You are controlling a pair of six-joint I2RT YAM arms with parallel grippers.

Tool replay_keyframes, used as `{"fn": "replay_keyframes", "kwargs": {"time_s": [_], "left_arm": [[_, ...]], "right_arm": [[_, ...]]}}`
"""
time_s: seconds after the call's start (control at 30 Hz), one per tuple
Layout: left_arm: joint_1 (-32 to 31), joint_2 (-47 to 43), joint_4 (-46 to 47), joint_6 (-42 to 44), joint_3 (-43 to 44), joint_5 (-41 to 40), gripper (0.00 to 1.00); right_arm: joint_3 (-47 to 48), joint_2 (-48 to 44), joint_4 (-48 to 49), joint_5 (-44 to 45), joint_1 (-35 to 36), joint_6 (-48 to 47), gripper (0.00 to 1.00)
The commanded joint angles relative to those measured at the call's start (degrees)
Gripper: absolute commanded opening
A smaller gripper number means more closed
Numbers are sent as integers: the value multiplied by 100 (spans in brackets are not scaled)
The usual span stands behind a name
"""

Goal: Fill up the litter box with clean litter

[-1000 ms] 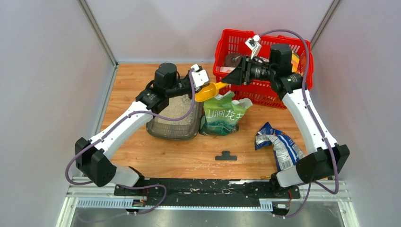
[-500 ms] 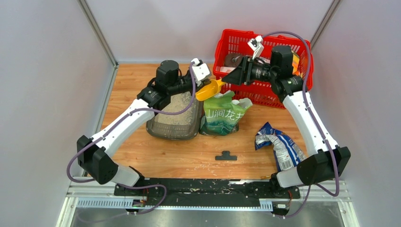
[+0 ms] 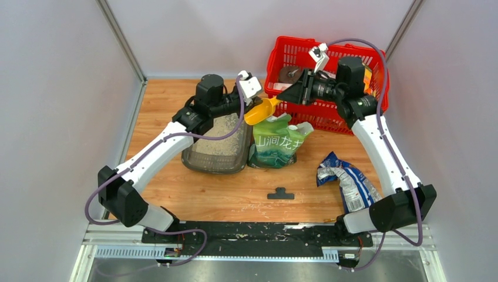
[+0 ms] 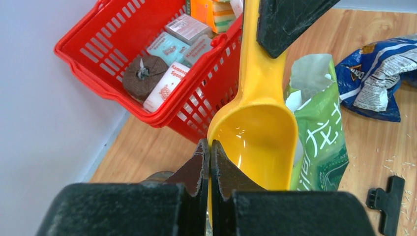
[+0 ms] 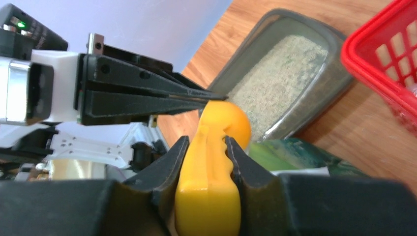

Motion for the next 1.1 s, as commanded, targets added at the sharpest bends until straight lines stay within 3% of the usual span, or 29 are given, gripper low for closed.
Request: {"fn": "replay_keyframes", "kwargs": {"time_s": [0.0, 0.03, 0.07, 0.1, 0.2, 0.3, 0.37, 0.43, 0.5, 0.6, 0.83, 0.93, 1.07], "left_arm": [[-33, -1, 45, -187, 230, 245, 2], [-33, -1, 36, -187, 239, 263, 11], [-33, -10, 27, -213, 247, 289, 22], [-42, -62, -25, -222, 256, 289, 42], [-16, -386, -157, -64, 134, 420, 60], [2, -694, -375, 296, -94, 737, 69], [2, -696, -813, 638, -130, 982, 70], [2, -538, -948, 675, -87, 1019, 70], [-7, -293, -905, 578, -17, 984, 78], [2, 85, -773, 534, 220, 931, 78], [-7, 816, -1246, 727, 1047, 1027, 75], [-7, 913, -1624, 859, 1258, 1264, 61], [-7, 922, -2150, 1052, 1363, 1624, 29]], "right_arm": [[29, -138, 366, 299, -55, -86, 7], [56, -147, 374, 299, -73, -95, 0], [65, -156, 375, 308, -81, -78, 0], [187, -156, 340, 299, -186, -60, 0], [494, -191, 173, 281, -668, 28, 0], [925, -218, 128, 90, -1361, 221, 0], [1119, -270, 76, -131, -1741, 117, 0], [1181, -366, -432, -272, -1953, -365, 0], [1155, -550, -1159, -368, -1962, -1270, 0], [1154, -613, -2186, -1192, -1954, -2506, 0], [1532, -578, -3747, -941, -1954, -4925, 0], [1909, -420, -4317, -887, -1954, -5769, 0], [2498, 71, -5196, -966, -1945, -6729, 0]]}}
